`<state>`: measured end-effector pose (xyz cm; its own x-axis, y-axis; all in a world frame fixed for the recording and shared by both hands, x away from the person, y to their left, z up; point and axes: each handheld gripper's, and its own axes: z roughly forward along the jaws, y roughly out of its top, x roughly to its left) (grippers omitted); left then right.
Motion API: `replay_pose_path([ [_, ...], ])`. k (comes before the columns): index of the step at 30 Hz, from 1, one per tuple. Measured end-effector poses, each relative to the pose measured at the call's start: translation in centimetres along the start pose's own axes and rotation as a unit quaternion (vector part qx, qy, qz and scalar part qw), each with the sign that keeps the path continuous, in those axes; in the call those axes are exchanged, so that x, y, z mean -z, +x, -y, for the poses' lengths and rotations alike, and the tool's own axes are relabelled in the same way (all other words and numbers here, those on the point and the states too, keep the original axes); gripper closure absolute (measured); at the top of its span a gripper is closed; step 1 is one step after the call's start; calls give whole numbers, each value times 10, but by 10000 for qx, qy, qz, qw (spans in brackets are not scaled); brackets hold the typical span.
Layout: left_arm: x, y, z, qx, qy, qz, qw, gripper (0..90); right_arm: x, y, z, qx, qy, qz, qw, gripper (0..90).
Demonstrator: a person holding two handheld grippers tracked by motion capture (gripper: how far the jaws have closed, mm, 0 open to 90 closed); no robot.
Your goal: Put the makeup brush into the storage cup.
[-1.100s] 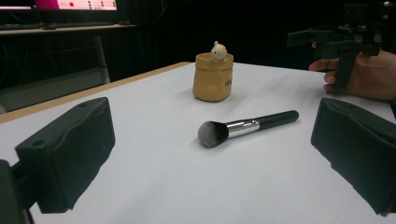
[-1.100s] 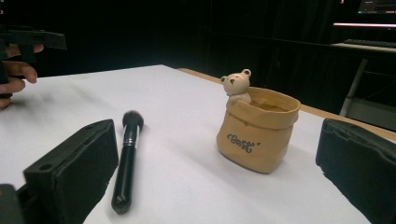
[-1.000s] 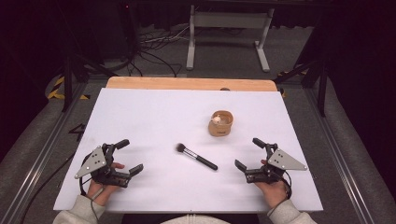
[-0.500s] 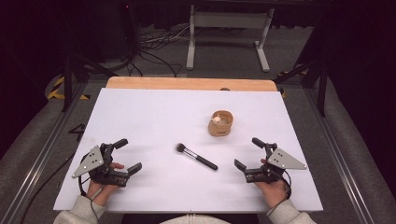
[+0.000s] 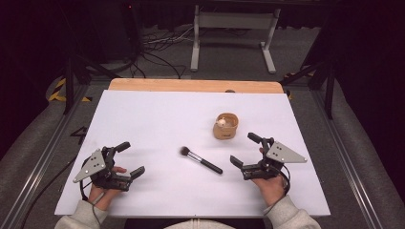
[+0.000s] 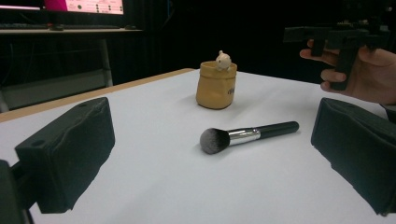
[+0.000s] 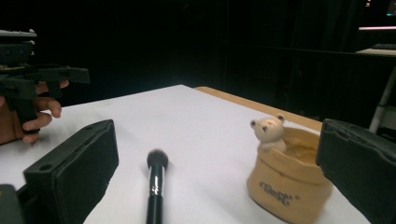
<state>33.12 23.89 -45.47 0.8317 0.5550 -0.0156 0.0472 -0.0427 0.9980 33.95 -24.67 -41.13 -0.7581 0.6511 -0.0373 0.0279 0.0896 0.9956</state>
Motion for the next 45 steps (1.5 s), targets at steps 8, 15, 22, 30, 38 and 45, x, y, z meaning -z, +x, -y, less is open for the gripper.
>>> replay_pose_path([
  [8, 2, -1, -1, 2, -32, 1, 10000, 3, -28, 9, -11, 26, -17, -527, 9986, 0],
  [15, 1, -1, -1, -20, -4, 19, 10000, 2, -49, 19, -23, 160, -71, -730, 9972, 0],
  [22, 2, -1, -1, -7, -16, 9, 10000, 2, -72, 24, -41, 395, 601, -1202, 9901, 22],
  [30, 1, -1, -1, -18, -6, -4, 10000, 2, -93, 27, -53, 656, 1596, -1284, 9766, 52],
  [38, 2, 0, -1, -1, -10, -54, 10000, 2, -115, 27, -62, 964, 2410, -1308, 9568, 47],
  [45, 3, 0, -2, -29, -25, -54, 10000, 2, -132, 26, -68, 1119, 3171, -1479, 9301, 53],
])
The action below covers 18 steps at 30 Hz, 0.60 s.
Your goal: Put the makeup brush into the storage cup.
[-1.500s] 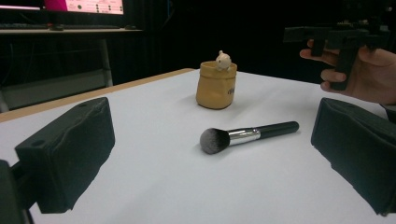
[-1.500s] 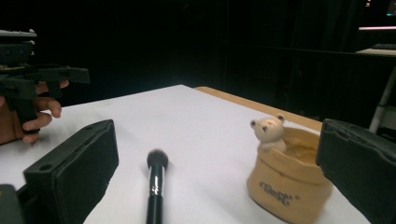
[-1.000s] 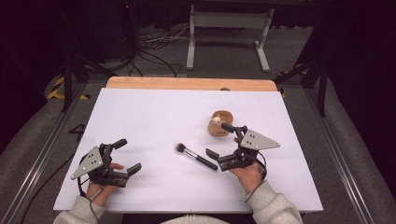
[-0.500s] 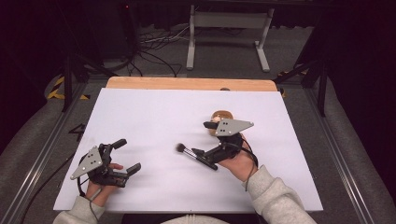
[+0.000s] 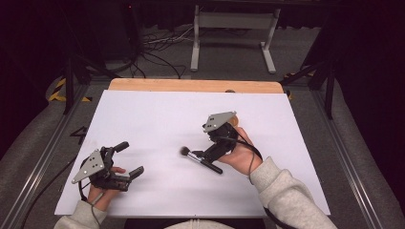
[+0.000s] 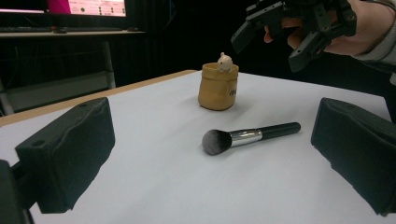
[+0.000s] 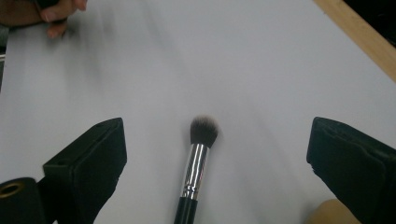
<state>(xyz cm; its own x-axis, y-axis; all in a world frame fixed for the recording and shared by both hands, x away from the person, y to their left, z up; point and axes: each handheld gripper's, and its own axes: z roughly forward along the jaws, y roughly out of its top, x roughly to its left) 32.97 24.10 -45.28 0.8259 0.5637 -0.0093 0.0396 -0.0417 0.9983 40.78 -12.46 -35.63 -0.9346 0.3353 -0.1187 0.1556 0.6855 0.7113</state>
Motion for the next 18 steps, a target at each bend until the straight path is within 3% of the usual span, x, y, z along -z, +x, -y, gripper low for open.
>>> replay_pose_path([
  [5, 1, 0, 0, 34, 0, -17, 10000, 2, -8, -3, -4, 37, 489, -172, 9987, 62],
  [9, 0, 1, 0, 10, 1, -36, 10000, 2, -12, -6, -9, 71, 865, -148, 9961, 61],
  [18, 0, 1, 1, 37, 41, -42, 10000, 2, -16, -15, -18, 94, 1383, -244, 9900, 63],
])
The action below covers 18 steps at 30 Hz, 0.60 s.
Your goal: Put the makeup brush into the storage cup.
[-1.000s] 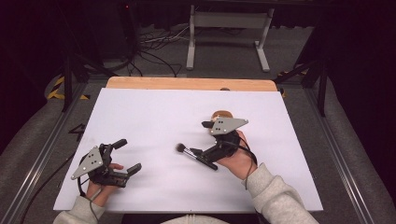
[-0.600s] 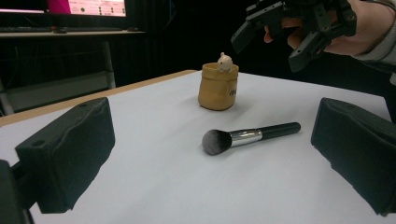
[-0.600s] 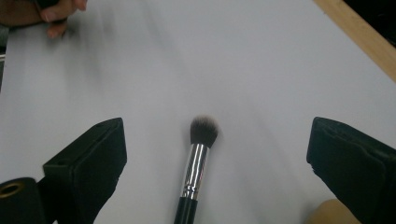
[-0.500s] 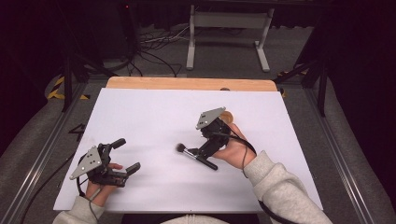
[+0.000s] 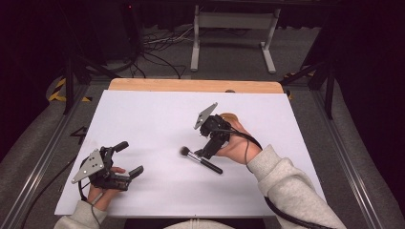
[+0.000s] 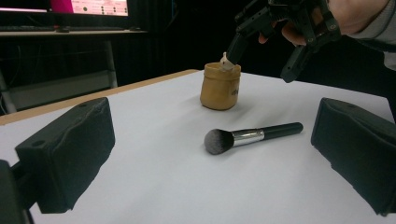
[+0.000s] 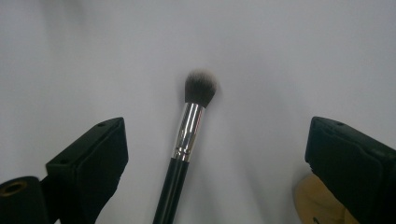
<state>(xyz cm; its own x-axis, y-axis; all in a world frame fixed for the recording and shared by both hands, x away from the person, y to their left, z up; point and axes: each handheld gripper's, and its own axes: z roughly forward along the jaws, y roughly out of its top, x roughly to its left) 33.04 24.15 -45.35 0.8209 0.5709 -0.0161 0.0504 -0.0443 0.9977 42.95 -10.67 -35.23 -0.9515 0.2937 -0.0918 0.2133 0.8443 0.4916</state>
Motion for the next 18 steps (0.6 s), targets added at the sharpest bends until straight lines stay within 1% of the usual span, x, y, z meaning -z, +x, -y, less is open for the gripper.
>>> replay_pose_path([
  [3, -1, 0, 1, 7, 38, -38, 10000, 2, -1, -3, -2, -45, 132, -78, 9999, 62],
  [4, -1, 0, 1, 35, 58, -16, 10000, 2, -1, -3, -3, -47, 150, -97, 9998, 62],
  [7, -1, 0, 1, 25, 55, -19, 10000, 2, -3, -3, -7, -143, 307, -183, 9993, 78],
  [8, -1, 0, 1, 25, 55, -19, 10000, 2, -3, -3, -7, -143, 307, -183, 9993, 78],
  [9, -1, 0, 1, 25, 55, -22, 10000, 2, -4, -4, -9, -136, 408, -195, 9989, 89],
  [10, -1, 0, 1, 7, 60, -28, 10000, 2, -4, -4, -9, -136, 408, -195, 9989, 89],
  [13, -1, 1, 1, -6, 51, -42, 10000, 2, -8, -4, -10, -226, 539, -101, 9982, 93],
  [16, -1, 0, 1, -9, 73, -52, 10000, 2, -13, -5, -10, -248, 667, -45, 9975, 98],
  [18, -1, 0, 1, 37, 73, -49, 10000, 2, -15, -5, -10, -249, 753, -10, 9969, 109],
])
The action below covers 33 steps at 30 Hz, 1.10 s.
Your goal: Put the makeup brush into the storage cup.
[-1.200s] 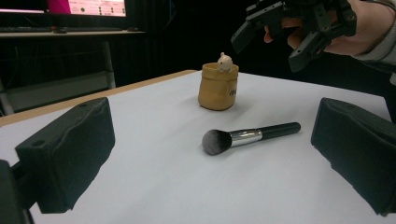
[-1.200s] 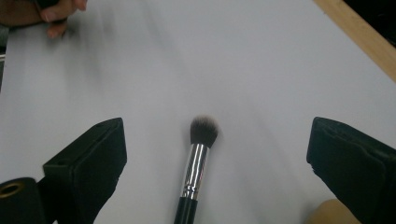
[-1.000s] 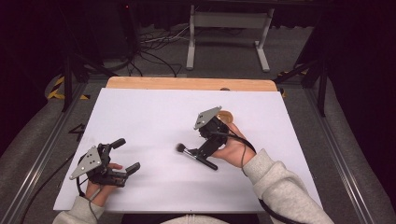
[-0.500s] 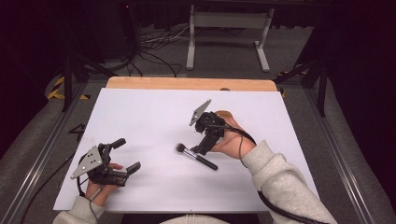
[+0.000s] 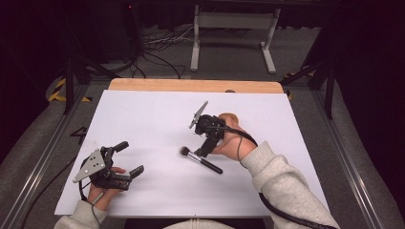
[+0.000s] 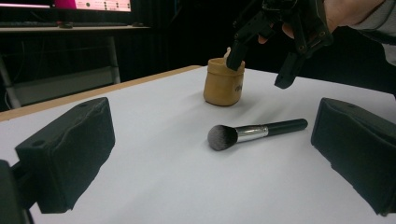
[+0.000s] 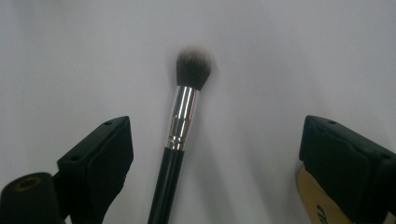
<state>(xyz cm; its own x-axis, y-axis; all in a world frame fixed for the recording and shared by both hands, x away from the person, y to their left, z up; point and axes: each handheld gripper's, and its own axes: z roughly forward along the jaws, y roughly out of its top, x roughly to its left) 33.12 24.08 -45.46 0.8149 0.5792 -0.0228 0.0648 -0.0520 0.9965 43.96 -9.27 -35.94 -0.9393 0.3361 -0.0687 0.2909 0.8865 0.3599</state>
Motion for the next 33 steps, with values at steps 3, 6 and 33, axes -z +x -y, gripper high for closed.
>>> replay_pose_path([
  [3, 0, 0, 0, 7, -7, -8, 10000, 2, -2, 0, -2, 2, 171, 8, 9999, 129],
  [6, 0, 0, 0, -3, -3, -2, 10000, 2, -4, 0, -4, 11, 260, 37, 9997, 133],
  [33, 0, 0, 0, -23, 20, 20, 10000, 2, -40, 5, -7, 39, 1002, -173, 9948, 249],
])
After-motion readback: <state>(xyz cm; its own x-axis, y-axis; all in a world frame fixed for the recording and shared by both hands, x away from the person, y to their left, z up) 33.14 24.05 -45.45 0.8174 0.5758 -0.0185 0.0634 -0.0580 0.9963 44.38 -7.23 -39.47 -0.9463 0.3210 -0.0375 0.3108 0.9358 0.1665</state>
